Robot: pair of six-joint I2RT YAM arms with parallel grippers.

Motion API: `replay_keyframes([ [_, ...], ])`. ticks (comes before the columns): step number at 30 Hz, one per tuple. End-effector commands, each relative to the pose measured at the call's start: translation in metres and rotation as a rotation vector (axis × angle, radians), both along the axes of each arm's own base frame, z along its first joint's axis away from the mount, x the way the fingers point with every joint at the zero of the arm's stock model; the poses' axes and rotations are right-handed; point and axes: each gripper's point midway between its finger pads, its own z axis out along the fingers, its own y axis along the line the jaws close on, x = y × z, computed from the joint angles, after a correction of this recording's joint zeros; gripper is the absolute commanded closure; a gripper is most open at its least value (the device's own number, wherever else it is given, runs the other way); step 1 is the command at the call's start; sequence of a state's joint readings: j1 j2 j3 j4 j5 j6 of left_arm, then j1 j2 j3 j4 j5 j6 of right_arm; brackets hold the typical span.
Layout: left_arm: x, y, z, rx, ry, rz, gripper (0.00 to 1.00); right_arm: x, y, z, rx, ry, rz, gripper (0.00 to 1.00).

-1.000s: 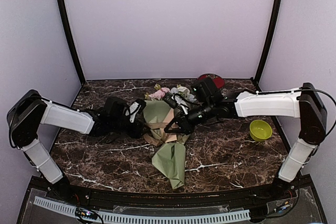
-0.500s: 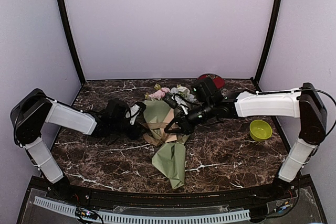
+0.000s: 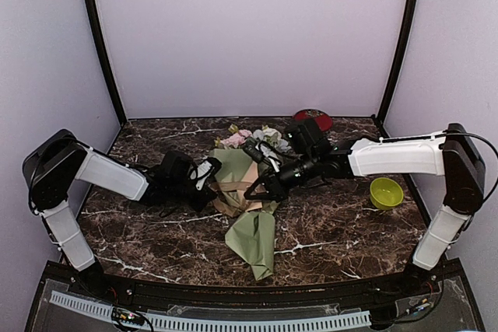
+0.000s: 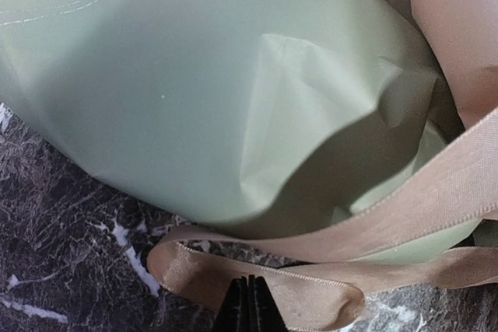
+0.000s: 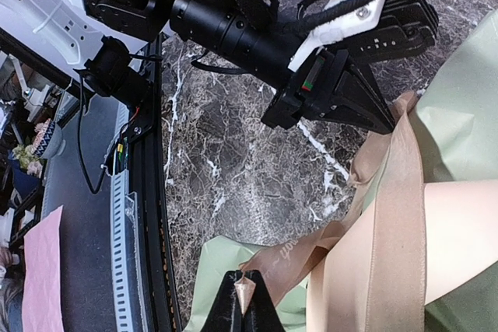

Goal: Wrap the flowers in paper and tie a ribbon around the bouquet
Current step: Cross the half-tied ribbon over the folded bouquet.

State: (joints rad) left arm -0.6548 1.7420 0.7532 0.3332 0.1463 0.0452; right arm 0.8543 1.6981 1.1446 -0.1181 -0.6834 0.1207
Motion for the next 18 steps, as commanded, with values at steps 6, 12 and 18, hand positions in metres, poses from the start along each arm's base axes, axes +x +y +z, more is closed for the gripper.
replay_keyframes([
  [6, -0.024, -0.010, 0.059, -0.103, -0.079, -0.120, 1.00, 0.016, 0.004, 0.013, 0.020, -0.013, -0.074, 1.00],
  [12, -0.078, -0.033, 0.118, -0.144, -0.219, -0.316, 1.00, 0.026, 0.004, 0.021, 0.042, -0.012, -0.119, 1.00],
  [18, -0.109, -0.042, 0.153, -0.238, -0.240, -0.411, 1.00, 0.032, 0.001, 0.019, 0.044, 0.009, -0.143, 1.00],
])
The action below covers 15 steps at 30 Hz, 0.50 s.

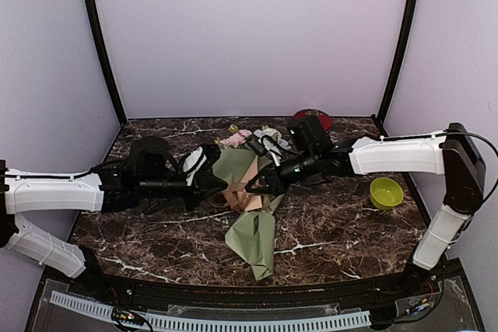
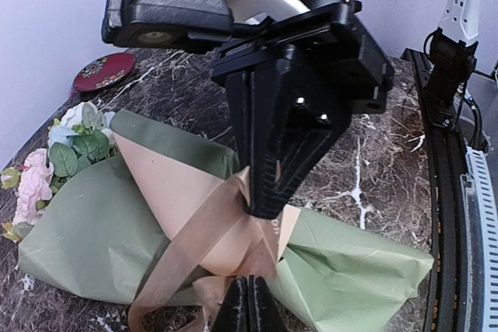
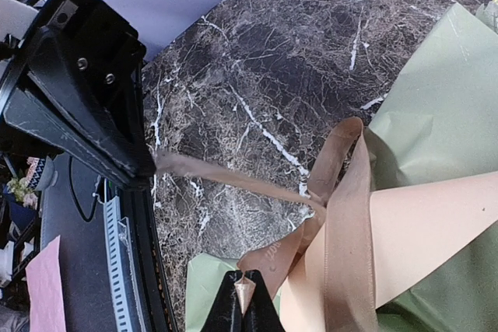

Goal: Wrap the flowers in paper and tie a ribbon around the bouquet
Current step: Cross the half-tied ribbon over the folded bouquet.

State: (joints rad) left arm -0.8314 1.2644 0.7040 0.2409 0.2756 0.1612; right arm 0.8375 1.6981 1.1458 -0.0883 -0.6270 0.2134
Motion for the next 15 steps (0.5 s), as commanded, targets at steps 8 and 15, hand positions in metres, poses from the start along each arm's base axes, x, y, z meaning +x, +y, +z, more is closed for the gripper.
replay_keyframes([
  [8, -0.039, -0.001, 0.005, 0.023, 0.013, -0.163, 1.00, 0.019, -0.004, 0.011, 0.060, 0.008, -0.071, 1.00],
  [15, 0.018, 0.027, -0.024, 0.077, 0.036, 0.097, 0.40, 0.015, -0.005, 0.008, 0.052, 0.020, -0.055, 1.00],
])
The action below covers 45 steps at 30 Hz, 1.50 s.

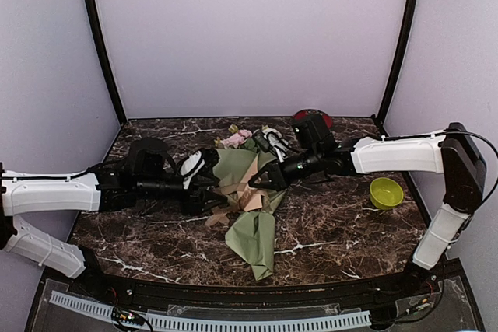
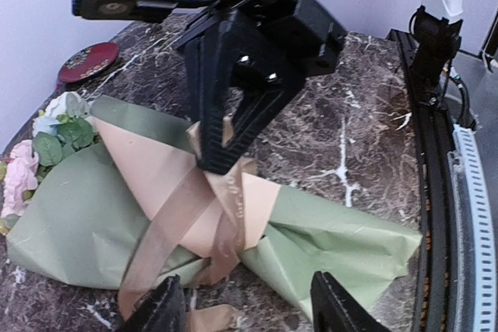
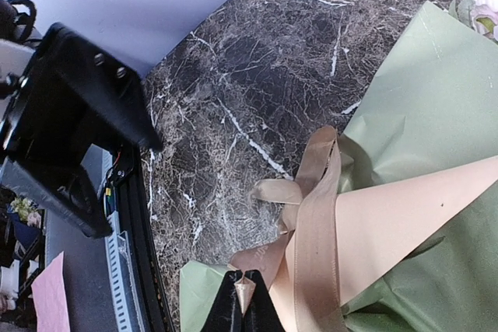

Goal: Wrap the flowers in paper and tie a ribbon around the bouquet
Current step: Cross the half-tied ribbon over the folded bouquet.

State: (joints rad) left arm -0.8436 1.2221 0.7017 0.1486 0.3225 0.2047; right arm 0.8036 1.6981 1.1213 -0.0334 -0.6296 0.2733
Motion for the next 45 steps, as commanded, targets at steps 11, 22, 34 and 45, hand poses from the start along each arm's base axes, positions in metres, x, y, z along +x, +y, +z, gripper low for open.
replay_keyframes([
  [11, 0.096, 0.040, -0.116, 0.205, 0.257, 0.278, 0.33, 0.000, 0.000, 0.007, 0.031, -0.011, 0.007, 1.00],
  [22, 0.099, 0.036, -0.093, 0.154, 0.198, 0.256, 1.00, 0.001, 0.002, 0.009, 0.032, -0.013, 0.006, 1.00],
  [34, -0.030, -0.024, -0.021, 0.071, 0.190, -0.190, 1.00, 0.011, 0.003, 0.019, 0.032, -0.017, -0.004, 1.00],
  [45, -0.085, -0.107, -0.019, 0.101, 0.265, -0.555, 1.00, 0.015, 0.000, 0.017, 0.028, -0.009, -0.016, 1.00],
])
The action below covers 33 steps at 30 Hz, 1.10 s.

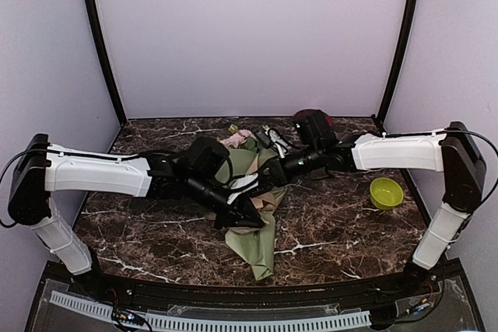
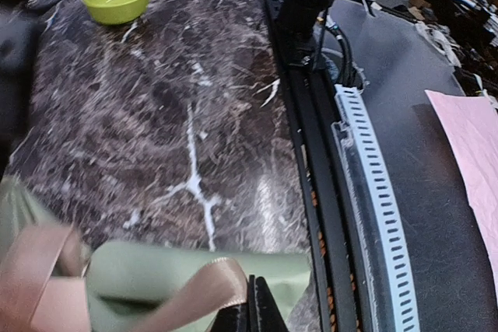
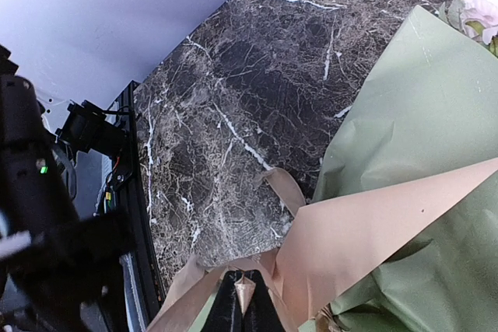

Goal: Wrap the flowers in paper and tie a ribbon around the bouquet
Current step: Cross the half-tied ribbon over the folded bouquet.

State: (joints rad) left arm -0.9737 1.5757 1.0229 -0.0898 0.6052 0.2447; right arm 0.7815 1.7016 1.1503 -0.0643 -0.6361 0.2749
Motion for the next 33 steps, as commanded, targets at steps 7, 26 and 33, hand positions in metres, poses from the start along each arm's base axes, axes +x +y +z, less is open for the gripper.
replay_keyframes([
  [7, -0.027, -0.070, -0.014, -0.007, -0.017, -0.245, 1.00, 0.007, 0.000, 0.008, -0.004, -0.022, -0.012, 1.00],
  [26, -0.016, -0.068, 0.017, -0.100, -0.389, -0.141, 0.32, 0.004, 0.000, 0.008, 0.000, -0.016, 0.005, 1.00],
  [33, 0.005, -0.016, 0.063, -0.280, -0.340, -0.010, 0.26, 0.002, 0.001, 0.013, 0.020, -0.018, 0.016, 1.00],
])
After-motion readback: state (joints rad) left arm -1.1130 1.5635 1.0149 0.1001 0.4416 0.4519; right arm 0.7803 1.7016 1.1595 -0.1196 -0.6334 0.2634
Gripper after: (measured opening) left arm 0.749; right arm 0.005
